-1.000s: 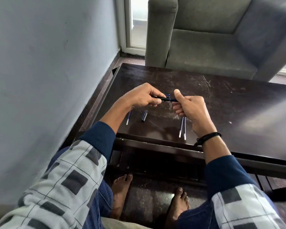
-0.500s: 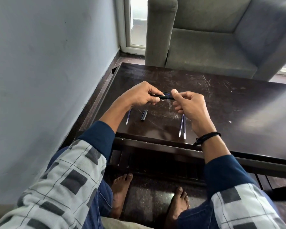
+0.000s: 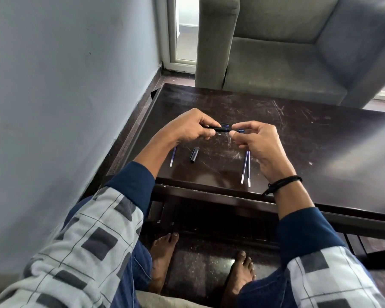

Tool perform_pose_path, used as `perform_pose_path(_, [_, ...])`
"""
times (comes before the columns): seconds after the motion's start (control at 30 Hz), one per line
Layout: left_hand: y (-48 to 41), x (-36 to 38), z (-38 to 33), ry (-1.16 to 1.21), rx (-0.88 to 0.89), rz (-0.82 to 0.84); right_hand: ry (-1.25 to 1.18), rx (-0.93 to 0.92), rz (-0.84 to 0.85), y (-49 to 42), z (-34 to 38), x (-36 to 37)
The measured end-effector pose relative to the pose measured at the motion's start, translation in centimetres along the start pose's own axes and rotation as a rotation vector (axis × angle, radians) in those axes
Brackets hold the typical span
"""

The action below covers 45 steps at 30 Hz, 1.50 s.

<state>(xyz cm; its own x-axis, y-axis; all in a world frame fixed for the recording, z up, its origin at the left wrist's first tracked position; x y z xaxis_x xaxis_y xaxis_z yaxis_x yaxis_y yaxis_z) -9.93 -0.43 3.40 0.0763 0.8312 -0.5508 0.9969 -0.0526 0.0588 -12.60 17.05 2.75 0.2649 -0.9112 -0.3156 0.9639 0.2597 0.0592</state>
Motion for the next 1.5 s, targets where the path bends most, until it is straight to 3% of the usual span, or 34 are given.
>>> perform_pose_path(0.23, [0.0, 0.3, -0.2, -0.013, 0.009, 0.02, 0.12, 0.057, -0.049, -0.3, -1.1, 0.0])
perform_pose_path(0.43, [0.0, 0.2, -0.1, -0.015, 0.005, 0.02, 0.036, -0.03, -0.005, -0.2, -0.1, 0.3])
perform_pose_path(0.63, [0.1, 0.5, -0.3, -0.017, 0.003, 0.035, 0.085, 0.073, -0.067, -0.1, -1.0, -0.2])
perform_pose_path(0.83, [0.0, 0.0, 0.0, -0.048, -0.008, 0.005, 0.035, -0.02, -0.017, 0.1, 0.1, 0.2])
perform_pose_path(1.03, [0.2, 0.2, -0.6, -0.076, 0.007, 0.016, 0.137, 0.092, -0.085, -0.1, -1.1, -0.6])
perform_pose_path(1.27, [0.7, -2.1, -1.1, -0.281, -0.006, -0.137, 0.061, 0.036, 0.048, -0.1, -0.9, 0.7])
perform_pose_path(1.5, [1.4, -4.4, -4.5, -0.289, 0.299, -0.362, -0.039, 0.021, 0.088, 0.0, -0.7, 1.9])
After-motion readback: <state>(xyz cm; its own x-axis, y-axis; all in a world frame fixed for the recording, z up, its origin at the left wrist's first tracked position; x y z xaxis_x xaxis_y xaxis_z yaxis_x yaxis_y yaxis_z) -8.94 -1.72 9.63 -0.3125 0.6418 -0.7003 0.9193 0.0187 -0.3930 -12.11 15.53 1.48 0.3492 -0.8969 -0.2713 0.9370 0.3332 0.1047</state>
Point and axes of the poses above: each hand's wrist, its own y-axis away from the middle knuckle, its own x-axis out of the palm, z = x × y, the point moved 10 cm from there along -y, towards the middle knuckle, and after that the axes turned 5 degrees about y, right-handed, at the moved point
